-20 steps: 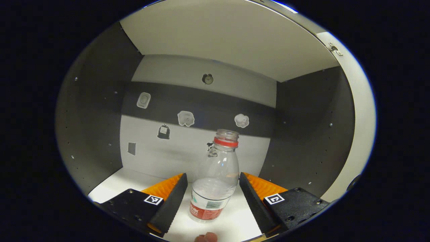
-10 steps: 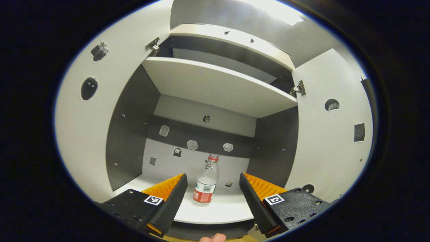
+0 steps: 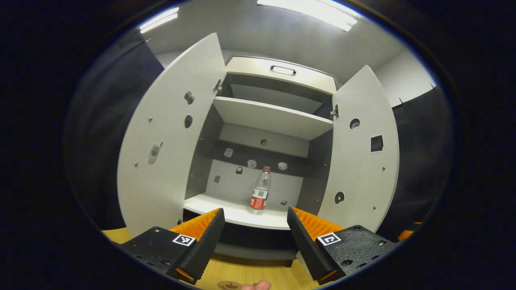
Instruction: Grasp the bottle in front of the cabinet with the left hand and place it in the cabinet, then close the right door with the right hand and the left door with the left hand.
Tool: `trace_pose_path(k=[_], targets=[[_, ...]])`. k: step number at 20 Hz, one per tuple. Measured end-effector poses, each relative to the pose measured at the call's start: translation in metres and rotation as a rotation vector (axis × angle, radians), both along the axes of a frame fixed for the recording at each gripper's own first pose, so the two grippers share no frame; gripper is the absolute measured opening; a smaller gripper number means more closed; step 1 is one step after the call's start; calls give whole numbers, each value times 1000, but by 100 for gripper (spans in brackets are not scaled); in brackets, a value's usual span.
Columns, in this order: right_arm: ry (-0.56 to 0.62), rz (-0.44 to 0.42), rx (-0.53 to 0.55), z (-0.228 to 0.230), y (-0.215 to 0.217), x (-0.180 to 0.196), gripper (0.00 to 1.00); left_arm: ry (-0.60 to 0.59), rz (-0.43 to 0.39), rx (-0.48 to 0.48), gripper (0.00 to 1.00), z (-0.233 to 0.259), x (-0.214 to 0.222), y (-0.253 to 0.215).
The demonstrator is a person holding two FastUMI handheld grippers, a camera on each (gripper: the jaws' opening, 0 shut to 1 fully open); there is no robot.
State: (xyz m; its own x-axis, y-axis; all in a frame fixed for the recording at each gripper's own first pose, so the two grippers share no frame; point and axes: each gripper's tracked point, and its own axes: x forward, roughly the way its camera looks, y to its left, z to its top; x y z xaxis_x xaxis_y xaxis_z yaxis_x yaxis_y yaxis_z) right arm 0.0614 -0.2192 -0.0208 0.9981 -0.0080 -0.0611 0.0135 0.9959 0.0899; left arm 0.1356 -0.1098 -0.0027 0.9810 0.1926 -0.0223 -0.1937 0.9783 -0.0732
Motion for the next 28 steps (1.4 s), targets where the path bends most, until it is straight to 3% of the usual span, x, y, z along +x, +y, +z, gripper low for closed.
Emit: trace_pose_path(k=[2, 6, 8, 11, 16, 17, 18, 19, 20, 22, 23, 28], targets=[[10, 19, -16, -4, 1, 3, 98, -5, 42, -22, 94, -13, -31, -4], [-32, 19, -52, 21, 6, 7, 98, -8, 14, 71, 94, -23, -52, -11], [-51, 20, -76, 45, 10, 20, 98, 18, -28, 92, 94, -28, -45, -17], [-119, 15, -103, 100, 21, 51, 100, 30, -124, 48, 95, -31, -34, -29], [-153, -52, -101, 147, 25, 93, 98, 77, -190, -3, 95, -41, -25, -10], [-142, -66, -118, 147, 25, 99, 98, 90, -195, 0, 95, -45, -25, -4], [-130, -72, -128, 144, 27, 104, 89, 100, -215, -6, 95, -47, -25, 0], [-125, -72, -122, 144, 32, 107, 98, 104, -233, -14, 95, -47, -25, 3], [-122, -61, -107, 141, 39, 110, 89, 102, -235, -15, 95, -47, -26, 10], [-128, -97, -125, 138, 36, 112, 87, 98, -221, 1, 94, -46, -25, 23], [-136, -107, -137, 138, 38, 111, 95, 94, -221, 6, 95, -44, -25, 27], [-150, -117, -210, 142, 56, 107, 94, 70, -230, 8, 95, -39, -26, 40]])
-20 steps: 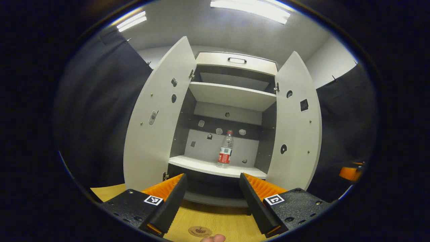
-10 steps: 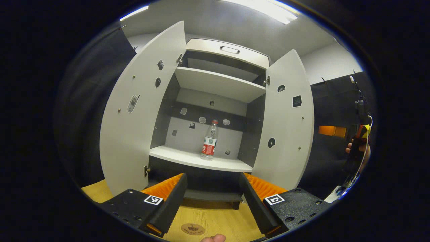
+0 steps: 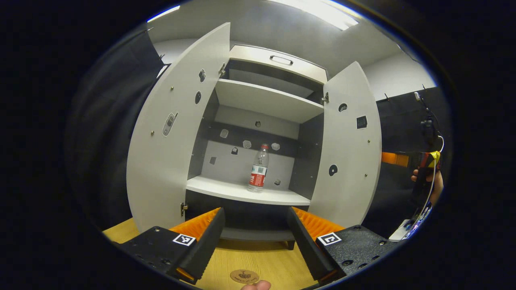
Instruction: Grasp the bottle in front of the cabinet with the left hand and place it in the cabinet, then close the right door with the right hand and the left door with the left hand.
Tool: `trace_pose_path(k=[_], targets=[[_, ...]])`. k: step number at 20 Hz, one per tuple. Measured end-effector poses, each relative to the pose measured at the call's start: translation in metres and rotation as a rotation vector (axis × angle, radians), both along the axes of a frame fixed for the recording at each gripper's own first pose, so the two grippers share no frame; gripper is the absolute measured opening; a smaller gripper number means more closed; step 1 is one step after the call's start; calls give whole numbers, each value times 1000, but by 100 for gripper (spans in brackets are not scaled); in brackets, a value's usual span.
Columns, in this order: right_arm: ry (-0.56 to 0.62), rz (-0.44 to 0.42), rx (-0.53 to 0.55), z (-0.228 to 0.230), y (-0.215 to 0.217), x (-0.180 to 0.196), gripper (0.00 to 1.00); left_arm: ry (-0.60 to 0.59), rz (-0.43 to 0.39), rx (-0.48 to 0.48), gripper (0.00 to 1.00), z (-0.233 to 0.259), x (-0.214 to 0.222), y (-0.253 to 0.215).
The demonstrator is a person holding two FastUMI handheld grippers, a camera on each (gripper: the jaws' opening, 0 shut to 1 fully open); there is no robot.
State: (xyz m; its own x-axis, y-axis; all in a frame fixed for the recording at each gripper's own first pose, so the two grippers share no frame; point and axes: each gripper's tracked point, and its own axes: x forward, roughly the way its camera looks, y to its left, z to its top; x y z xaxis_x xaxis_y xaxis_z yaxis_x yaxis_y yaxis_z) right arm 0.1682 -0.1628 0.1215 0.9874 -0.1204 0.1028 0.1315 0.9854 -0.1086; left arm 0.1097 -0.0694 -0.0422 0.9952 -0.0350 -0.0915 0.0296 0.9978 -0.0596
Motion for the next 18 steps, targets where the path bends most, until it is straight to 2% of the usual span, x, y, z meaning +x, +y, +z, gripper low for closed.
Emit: trace_pose_path(k=[4, 8, 10, 11, 13, 14, 15, 16, 18], targets=[[4, 76, 56, -4, 38, -2, 95, -3, -10, 1, 95, 2, 3, 14], [15, 173, 108, -8, 84, 3, 95, -6, 13, 1, 94, 9, 2, 35], [27, 228, 133, -13, 107, 10, 91, 2, 35, -9, 95, 8, -2, 46], [34, 256, 142, -17, 119, 15, 95, 1, 49, -7, 94, 8, -4, 52], [50, 296, 155, -23, 137, 24, 95, -5, 79, 19, 92, 13, -8, 65], [65, 311, 155, -29, 145, 28, 95, -9, 95, 36, 94, 16, -10, 71], [77, 322, 155, -33, 151, 31, 95, -14, 111, 48, 92, 18, -13, 77], [79, 334, 156, -33, 157, 33, 95, -21, 125, 54, 95, 20, -14, 82], [81, 363, 155, -34, 172, 35, 95, -32, 161, 49, 94, 23, -20, 92]])
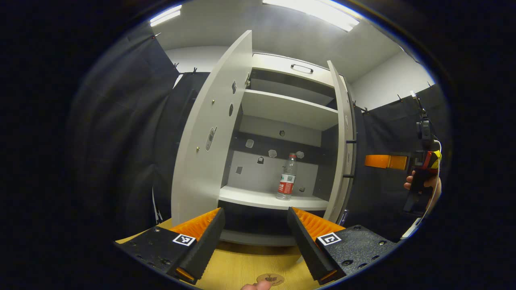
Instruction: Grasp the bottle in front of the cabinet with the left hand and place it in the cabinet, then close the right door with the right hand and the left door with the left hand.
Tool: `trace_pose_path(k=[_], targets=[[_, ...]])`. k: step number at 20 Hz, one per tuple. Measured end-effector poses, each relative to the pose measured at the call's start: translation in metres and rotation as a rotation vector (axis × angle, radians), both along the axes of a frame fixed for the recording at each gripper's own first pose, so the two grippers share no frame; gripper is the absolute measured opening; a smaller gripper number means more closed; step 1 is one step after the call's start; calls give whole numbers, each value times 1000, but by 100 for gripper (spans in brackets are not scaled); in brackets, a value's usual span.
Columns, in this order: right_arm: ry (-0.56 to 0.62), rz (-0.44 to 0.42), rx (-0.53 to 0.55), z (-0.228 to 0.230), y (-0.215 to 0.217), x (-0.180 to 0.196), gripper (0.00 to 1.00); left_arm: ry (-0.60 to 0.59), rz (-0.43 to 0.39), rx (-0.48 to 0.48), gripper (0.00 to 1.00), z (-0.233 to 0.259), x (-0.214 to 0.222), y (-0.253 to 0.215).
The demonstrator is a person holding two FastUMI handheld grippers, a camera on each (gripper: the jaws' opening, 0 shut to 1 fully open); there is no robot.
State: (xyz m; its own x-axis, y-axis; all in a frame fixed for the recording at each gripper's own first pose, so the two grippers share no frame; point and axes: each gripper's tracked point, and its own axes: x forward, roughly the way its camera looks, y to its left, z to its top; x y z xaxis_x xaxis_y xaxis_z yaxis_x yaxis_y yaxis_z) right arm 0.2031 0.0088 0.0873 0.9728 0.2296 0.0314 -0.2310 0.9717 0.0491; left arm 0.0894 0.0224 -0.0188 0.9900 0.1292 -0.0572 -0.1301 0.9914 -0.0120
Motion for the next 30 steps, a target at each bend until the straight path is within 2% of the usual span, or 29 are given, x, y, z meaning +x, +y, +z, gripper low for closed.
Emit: trace_pose_path(k=[5, 8, 19, 23, 24, 25, 30], targets=[[6, 65, -18, -7, 33, 6, 95, -26, 81, -2, 94, 9, -16, 25], [17, 76, -28, -15, 49, 17, 94, -36, 141, 12, 94, 14, -26, 50], [66, -26, -31, -45, 57, 68, 95, -108, 410, 100, 94, 42, -67, 165], [70, -53, -44, -49, 62, 85, 97, -121, 454, 101, 94, 48, -67, 194], [66, -59, -45, -49, 63, 85, 97, -118, 462, 104, 92, 48, -65, 198], [67, -64, -51, -50, 64, 87, 97, -115, 464, 105, 94, 46, -65, 202], [59, -72, -54, -50, 66, 88, 97, -121, 421, 55, 94, 37, -38, 215]])
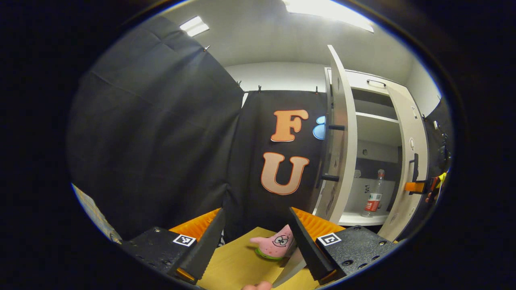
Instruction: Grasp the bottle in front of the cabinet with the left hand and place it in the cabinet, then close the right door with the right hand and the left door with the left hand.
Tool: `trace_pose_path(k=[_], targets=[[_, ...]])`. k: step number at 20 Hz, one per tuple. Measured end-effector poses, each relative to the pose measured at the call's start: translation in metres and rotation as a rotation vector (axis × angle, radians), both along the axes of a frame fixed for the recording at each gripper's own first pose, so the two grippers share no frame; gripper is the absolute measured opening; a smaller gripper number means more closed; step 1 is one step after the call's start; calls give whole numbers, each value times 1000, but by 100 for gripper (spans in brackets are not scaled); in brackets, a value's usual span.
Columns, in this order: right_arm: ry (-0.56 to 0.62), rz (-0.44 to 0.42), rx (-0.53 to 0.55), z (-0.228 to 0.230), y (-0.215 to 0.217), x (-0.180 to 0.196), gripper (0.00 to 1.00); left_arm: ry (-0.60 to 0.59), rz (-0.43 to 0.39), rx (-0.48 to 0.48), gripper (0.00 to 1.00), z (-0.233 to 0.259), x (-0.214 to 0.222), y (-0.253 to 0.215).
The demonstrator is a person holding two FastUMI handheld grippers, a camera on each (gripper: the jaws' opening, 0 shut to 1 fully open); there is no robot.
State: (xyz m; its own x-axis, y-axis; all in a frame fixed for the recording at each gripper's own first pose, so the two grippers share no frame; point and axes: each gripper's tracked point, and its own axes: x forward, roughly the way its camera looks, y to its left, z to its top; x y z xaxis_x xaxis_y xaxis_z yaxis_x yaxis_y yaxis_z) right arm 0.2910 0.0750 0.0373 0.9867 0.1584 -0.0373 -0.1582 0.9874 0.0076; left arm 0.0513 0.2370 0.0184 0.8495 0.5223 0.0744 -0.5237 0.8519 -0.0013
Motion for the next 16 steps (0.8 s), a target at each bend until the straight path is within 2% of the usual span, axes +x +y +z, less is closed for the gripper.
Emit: trace_pose_path(k=[1, 6, 8, 9, 13, 16], targets=[[-5, 1, 2, 2, -1, -3, 97, -1, -14, -10, 96, -3, 10, 2], [-7, 28, -14, 8, -12, -41, 97, 25, -75, -43, 94, -21, 36, -10], [-19, 19, -33, 13, -24, -61, 97, 18, -68, -32, 94, -21, 36, -10], [-22, 9, -42, 15, -32, -70, 97, 18, -82, -28, 91, -22, 40, -13], [-31, -11, -29, 23, -56, -104, 98, 39, -169, -83, 92, -33, 48, -35], [-36, -17, -24, 27, -71, -119, 97, 62, -253, -118, 92, -42, 64, -76]])
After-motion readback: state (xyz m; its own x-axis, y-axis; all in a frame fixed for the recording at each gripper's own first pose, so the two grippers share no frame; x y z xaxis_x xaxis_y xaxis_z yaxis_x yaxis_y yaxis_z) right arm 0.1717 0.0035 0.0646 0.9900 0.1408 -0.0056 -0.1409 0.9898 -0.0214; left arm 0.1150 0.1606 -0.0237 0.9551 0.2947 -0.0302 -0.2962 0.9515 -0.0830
